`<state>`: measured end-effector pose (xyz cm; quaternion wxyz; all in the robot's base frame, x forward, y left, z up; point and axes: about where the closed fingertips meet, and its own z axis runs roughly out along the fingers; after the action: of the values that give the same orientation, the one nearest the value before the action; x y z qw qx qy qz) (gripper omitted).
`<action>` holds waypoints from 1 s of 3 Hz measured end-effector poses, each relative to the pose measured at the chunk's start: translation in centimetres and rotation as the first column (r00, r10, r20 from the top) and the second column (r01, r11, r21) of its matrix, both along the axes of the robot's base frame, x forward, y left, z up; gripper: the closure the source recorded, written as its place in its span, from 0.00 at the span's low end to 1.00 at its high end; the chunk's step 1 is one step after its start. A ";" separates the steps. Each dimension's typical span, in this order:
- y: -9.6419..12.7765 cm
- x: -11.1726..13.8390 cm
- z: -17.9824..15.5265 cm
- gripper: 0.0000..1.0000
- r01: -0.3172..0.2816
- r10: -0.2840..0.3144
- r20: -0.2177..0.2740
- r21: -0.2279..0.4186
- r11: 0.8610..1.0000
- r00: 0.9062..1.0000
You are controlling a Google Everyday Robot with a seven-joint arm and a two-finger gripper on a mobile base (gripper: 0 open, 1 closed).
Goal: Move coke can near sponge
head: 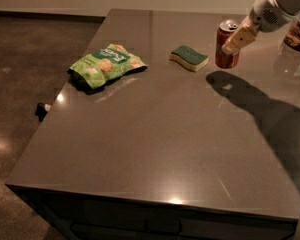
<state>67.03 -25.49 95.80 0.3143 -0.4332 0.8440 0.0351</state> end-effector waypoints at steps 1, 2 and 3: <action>-1.0 -0.2 -1.6 1.00 0.027 -0.027 -0.037 0.008 1.000 0.999; 1.0 0.2 -2.7 0.97 0.003 0.000 -0.031 0.098 0.995 1.000; 2.7 0.7 -2.5 0.75 -0.026 0.027 -0.003 0.152 0.988 1.000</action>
Offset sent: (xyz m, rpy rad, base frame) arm -0.0005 0.0214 -0.0343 0.1692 0.0313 0.0085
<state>67.75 -22.78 93.28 0.3438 -0.4189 0.8339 0.1048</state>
